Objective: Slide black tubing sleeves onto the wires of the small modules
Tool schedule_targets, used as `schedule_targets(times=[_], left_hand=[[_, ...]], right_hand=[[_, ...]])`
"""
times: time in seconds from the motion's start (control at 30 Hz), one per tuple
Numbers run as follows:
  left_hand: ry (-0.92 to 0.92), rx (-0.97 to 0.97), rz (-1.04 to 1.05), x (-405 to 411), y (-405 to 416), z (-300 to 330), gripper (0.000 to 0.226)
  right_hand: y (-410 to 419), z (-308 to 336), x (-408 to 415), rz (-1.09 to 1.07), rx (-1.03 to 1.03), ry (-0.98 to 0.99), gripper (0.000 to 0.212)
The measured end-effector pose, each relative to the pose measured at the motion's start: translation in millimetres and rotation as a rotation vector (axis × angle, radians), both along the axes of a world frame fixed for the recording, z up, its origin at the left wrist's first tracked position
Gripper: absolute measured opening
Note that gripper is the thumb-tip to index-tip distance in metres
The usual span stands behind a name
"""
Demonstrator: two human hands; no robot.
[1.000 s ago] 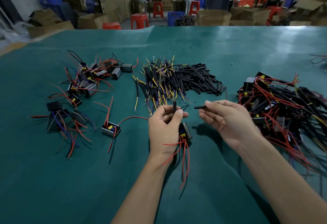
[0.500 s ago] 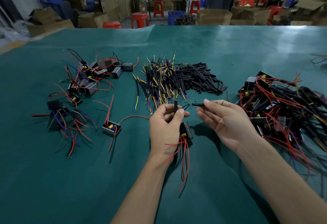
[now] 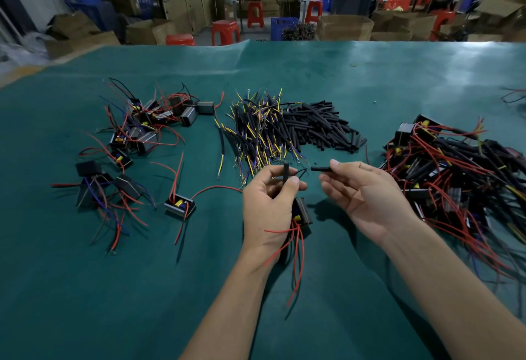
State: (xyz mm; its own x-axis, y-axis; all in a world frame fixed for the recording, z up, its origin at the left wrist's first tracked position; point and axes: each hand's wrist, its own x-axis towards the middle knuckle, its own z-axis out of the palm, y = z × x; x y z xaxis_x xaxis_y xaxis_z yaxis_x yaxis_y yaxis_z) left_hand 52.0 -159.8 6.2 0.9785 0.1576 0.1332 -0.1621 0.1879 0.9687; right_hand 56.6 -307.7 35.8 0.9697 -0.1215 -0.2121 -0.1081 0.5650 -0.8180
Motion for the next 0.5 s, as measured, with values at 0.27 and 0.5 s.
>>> schedule_targets(times=[0.27,0.5], left_hand=[[-0.062,0.027,-0.041,0.7,-0.7,0.2,0.021],[-0.049,-0.011,-0.026,1.4,0.1,-1.0,0.019]], right_hand=[[1.0,0.0,-0.6,0.001,-0.043,-0.045,0.022],[2.0,0.9,-1.6,-0.014,-0.016,0.019,0.022]])
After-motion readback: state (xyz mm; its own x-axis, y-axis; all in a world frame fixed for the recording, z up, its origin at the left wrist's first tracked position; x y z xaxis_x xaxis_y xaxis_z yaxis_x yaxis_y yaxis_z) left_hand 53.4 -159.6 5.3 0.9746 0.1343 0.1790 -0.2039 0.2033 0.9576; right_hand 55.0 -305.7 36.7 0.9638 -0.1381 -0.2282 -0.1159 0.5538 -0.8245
